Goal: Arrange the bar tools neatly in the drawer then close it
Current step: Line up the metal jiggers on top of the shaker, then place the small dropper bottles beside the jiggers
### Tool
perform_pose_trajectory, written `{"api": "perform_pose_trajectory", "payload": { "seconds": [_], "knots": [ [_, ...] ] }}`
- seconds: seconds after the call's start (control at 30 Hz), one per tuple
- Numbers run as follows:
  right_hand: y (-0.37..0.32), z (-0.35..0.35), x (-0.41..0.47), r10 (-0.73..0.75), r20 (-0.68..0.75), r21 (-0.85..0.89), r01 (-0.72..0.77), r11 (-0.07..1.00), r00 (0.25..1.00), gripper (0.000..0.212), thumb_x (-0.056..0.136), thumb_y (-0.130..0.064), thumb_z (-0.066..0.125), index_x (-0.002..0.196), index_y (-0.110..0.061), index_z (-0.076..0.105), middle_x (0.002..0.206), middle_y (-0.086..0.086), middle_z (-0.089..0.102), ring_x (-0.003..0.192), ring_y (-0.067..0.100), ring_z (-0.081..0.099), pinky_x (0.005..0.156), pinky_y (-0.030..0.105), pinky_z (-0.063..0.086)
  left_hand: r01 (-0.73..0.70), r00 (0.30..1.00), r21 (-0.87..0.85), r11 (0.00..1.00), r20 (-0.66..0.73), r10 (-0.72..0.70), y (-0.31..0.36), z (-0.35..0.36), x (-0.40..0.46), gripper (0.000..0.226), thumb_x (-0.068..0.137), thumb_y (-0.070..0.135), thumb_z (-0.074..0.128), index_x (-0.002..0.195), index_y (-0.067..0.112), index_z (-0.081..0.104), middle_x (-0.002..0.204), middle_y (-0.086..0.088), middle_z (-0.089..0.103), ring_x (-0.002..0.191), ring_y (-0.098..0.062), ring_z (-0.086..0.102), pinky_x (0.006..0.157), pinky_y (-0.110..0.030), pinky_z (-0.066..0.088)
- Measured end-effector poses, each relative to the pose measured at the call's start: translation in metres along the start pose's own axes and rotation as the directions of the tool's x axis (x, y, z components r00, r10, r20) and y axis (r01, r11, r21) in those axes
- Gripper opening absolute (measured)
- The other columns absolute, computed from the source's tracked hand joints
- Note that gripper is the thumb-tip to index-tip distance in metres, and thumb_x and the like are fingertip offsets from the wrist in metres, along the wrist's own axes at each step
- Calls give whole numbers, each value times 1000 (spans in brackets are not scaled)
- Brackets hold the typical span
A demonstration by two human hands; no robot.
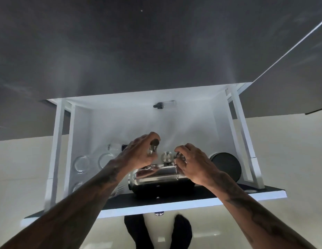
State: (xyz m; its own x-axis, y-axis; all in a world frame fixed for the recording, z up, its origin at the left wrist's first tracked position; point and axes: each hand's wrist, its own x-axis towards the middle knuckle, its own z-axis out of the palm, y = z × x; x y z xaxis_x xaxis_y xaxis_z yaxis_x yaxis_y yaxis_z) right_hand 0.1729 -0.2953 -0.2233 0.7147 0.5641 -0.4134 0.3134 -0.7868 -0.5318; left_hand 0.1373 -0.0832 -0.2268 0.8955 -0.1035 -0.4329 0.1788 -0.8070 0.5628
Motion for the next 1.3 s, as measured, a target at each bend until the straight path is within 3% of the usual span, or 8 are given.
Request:
{"api": "perform_pose_trajectory", "payload": {
  "seconds": [0.1,0.2,0.4,0.63,0.8,1.0,1.17,1.3],
  "knots": [
    [0,4,-1,1,-6,-6,-1,1000,1000,36,96,-32,50,129,-19,52,121,8,55,94,23,61,74,24,44,-17,998,28,999,-60,19,5,5,-13,32,86,24,68,108,24,45,98,2,66,80,-17,65,63,-29,55],
    [0,6,-1,5,-8,-19,-5,1000,1000,37,96,-33,50,130,-21,51,122,8,55,92,20,60,73,21,39,-76,989,155,985,-114,94,7,15,-24,28,88,31,61,113,22,51,94,2,71,76,-19,67,67,-26,47],
    [-11,-8,-4,18,48,-38,-16,999,999,45,96,-35,48,140,-26,43,128,9,55,102,19,61,81,23,45,-44,999,210,977,1,45,6,12,-33,60,93,53,42,143,20,41,122,1,69,118,-20,59,109,-42,36],
    [19,-74,-25,173,-151,-152,-196,969,973,39,94,-26,52,132,-19,55,134,10,57,122,26,54,99,35,43,166,957,139,976,-262,-125,-34,-43,-25,39,92,16,50,129,13,59,123,-11,65,115,-26,56,97,-44,48],
    [38,-81,-47,274,-54,-179,-279,944,960,32,94,-25,54,122,-15,64,125,14,63,114,31,59,94,37,47,350,920,325,878,58,-388,-66,-61,-10,43,87,13,57,129,19,59,130,-10,55,118,-27,53,96,-38,47],
    [37,-67,-48,319,-108,-96,-329,939,942,28,96,-22,50,116,-12,67,115,18,66,108,33,60,89,34,45,349,874,333,876,222,-432,-68,-71,9,43,76,16,67,118,25,64,116,-5,58,94,-22,61,68,-24,47],
    [30,-67,-41,348,-91,-83,-355,931,933,31,96,-19,48,122,-14,64,124,17,62,113,34,58,92,40,47,291,901,367,884,204,-382,-65,-64,8,31,75,24,70,107,24,68,100,-1,63,69,-17,61,66,-30,54],
    [28,-69,-38,369,-74,-91,-375,923,927,31,95,-20,50,122,-15,64,125,16,61,113,34,59,94,41,48,283,940,329,901,90,-328,-65,-60,4,31,75,33,70,103,20,67,100,-5,67,81,-24,62,65,-29,46]
  ]
}}
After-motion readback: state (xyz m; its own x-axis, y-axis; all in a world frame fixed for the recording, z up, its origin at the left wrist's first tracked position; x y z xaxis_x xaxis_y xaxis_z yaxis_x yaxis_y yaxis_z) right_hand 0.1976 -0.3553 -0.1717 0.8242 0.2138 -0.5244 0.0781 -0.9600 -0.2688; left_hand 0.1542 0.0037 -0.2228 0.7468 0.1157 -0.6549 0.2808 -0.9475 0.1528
